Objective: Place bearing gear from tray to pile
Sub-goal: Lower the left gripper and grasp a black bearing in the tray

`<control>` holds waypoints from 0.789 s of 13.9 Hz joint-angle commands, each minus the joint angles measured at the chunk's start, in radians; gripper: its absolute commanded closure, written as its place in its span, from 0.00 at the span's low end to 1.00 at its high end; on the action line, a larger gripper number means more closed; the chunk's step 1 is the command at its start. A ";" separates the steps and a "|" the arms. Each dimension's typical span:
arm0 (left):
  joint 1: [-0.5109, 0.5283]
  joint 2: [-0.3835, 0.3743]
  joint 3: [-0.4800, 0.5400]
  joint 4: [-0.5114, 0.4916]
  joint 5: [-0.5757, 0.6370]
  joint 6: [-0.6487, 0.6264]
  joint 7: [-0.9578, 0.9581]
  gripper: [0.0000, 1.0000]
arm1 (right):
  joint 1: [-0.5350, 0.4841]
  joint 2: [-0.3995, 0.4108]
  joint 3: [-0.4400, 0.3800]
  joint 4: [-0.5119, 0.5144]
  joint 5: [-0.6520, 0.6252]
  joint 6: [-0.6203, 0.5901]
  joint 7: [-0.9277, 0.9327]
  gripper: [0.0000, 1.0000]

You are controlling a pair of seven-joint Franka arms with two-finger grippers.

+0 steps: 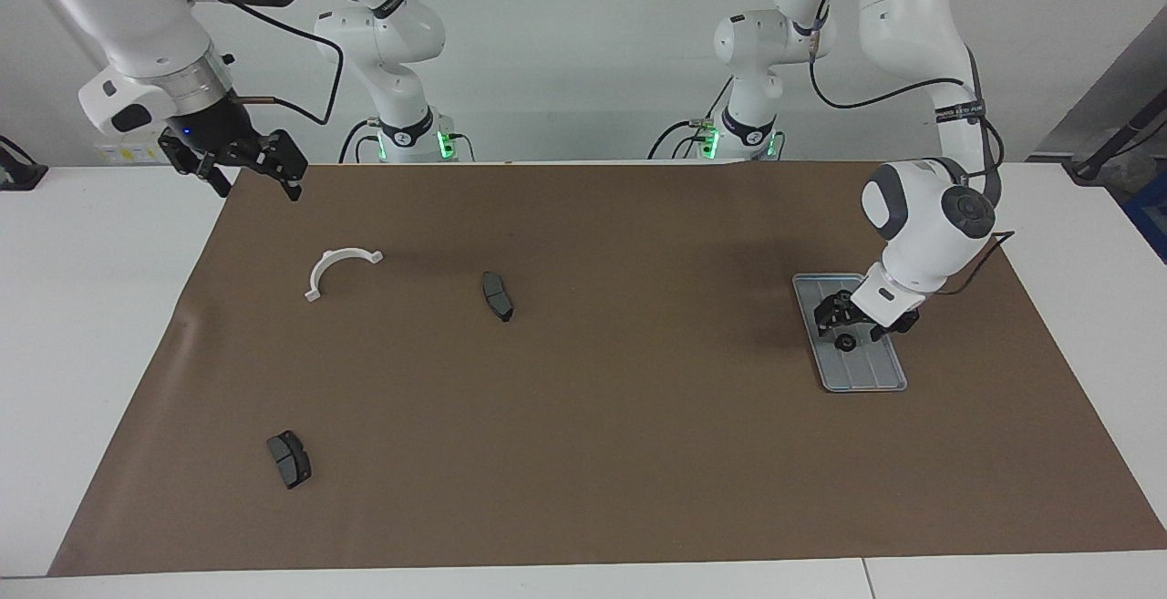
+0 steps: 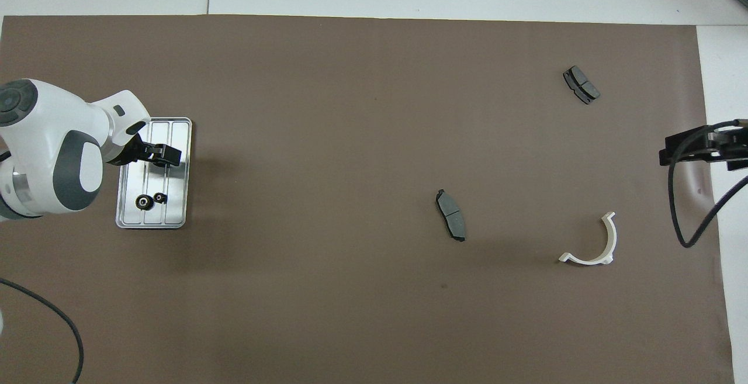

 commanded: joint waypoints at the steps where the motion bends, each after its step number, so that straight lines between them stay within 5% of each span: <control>1: 0.021 -0.009 -0.004 -0.027 -0.007 0.031 -0.007 0.13 | -0.001 -0.022 0.005 -0.022 -0.001 0.004 0.022 0.00; 7: 0.018 0.002 -0.004 -0.047 -0.009 0.070 -0.052 0.38 | -0.001 -0.022 0.005 -0.024 -0.001 0.004 0.022 0.00; 11: 0.015 0.004 -0.004 -0.053 -0.009 0.070 -0.053 0.40 | -0.001 -0.022 0.005 -0.024 -0.003 0.004 0.022 0.00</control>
